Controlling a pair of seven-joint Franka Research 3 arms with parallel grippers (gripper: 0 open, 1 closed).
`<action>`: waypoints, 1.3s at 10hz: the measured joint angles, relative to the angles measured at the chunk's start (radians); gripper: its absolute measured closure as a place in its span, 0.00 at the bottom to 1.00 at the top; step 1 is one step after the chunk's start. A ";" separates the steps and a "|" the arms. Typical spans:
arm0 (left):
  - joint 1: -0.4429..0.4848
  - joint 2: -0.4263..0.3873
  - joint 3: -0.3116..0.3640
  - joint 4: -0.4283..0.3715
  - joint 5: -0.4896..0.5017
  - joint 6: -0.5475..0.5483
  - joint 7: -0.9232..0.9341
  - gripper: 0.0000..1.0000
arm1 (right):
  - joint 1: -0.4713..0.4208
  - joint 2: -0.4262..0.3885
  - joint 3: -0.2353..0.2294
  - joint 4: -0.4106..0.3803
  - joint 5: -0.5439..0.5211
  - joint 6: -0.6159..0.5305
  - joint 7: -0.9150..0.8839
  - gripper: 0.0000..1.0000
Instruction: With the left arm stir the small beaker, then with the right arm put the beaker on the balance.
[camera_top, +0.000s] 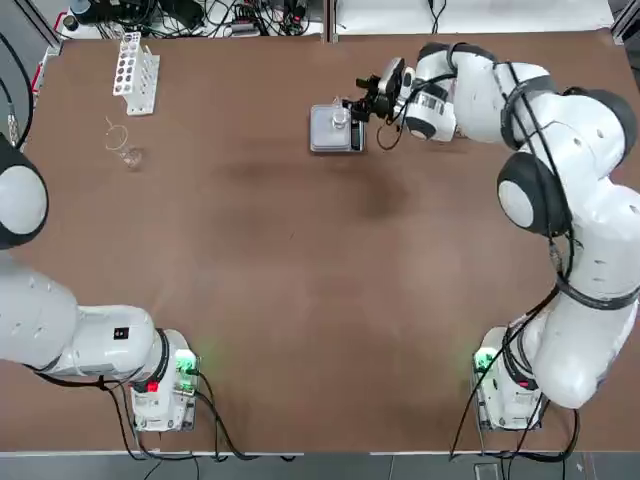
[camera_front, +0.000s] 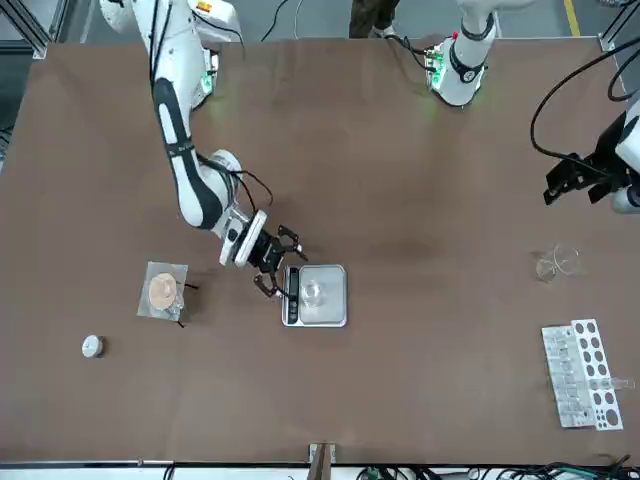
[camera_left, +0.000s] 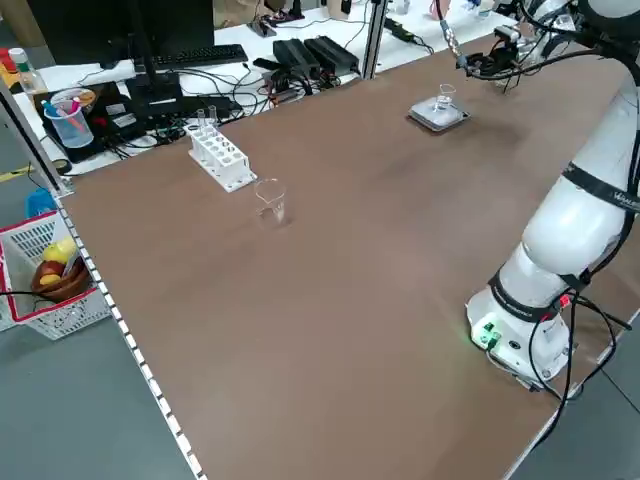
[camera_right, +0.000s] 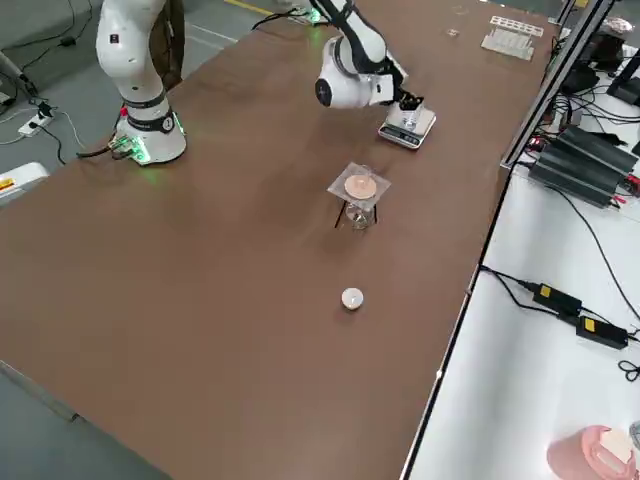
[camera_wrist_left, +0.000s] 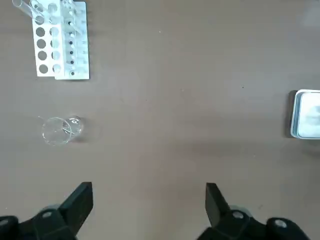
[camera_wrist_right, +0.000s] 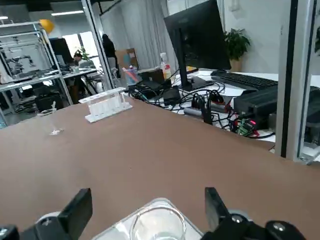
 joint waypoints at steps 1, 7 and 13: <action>0.000 0.000 0.000 0.000 0.000 0.000 0.000 0.00 | 0.014 -0.027 0.000 0.001 0.000 0.080 0.027 0.01; 0.000 0.000 0.000 0.000 0.000 0.000 0.000 0.00 | 0.031 -0.091 0.000 0.030 -0.245 0.272 0.318 0.01; 0.000 0.000 0.000 0.000 0.000 0.000 0.000 0.00 | 0.033 -0.150 -0.002 0.070 -0.627 0.402 0.918 0.01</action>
